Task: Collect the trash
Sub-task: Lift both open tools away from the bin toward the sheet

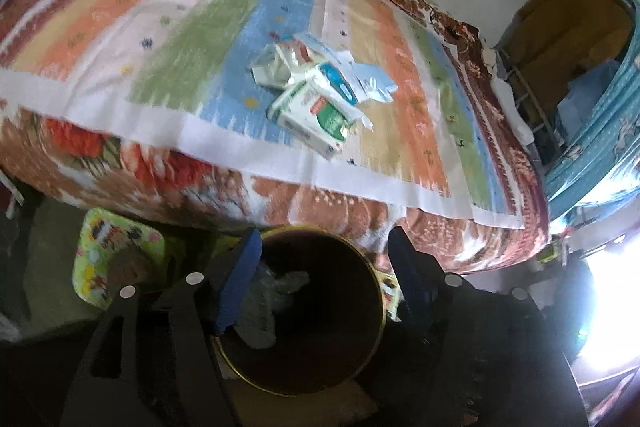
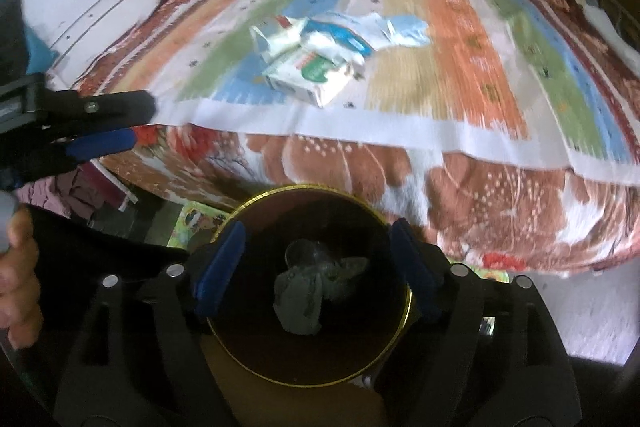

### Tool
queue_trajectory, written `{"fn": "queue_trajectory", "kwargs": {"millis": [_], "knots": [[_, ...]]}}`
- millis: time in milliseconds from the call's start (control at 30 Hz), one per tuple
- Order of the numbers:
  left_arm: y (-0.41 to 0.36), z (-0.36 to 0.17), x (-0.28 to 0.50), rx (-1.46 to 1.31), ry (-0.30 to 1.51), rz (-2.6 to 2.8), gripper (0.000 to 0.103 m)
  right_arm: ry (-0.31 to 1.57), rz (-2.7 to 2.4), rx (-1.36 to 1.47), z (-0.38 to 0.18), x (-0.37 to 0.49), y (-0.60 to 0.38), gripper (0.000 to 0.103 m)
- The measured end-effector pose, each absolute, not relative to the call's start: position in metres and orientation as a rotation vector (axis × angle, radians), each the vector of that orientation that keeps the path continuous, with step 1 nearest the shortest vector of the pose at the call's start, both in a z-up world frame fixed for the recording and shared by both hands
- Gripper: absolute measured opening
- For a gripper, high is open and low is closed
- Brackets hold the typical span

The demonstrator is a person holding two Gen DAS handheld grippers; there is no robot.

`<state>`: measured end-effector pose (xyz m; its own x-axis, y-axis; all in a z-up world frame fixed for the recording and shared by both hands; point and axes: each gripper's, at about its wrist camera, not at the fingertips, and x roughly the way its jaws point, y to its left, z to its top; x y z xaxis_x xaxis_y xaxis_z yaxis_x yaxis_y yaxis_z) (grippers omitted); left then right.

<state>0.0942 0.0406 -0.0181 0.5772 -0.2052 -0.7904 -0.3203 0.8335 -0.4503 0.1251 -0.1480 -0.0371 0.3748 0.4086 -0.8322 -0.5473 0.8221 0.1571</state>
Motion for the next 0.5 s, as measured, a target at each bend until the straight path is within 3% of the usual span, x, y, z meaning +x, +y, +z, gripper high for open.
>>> {"fn": "queue_trajectory", "kwargs": {"millis": [267,500], "knots": [[0.058,-0.001,0.125,-0.503,0.933,0.129,0.096,0.953,0.69,-0.202,-0.014,0.137,-0.137,0.094],[0.078,0.003,0.167,-0.481,0.942,0.213,0.097,0.909,0.756,-0.301,0.002,0.162,-0.114,0.094]]}}
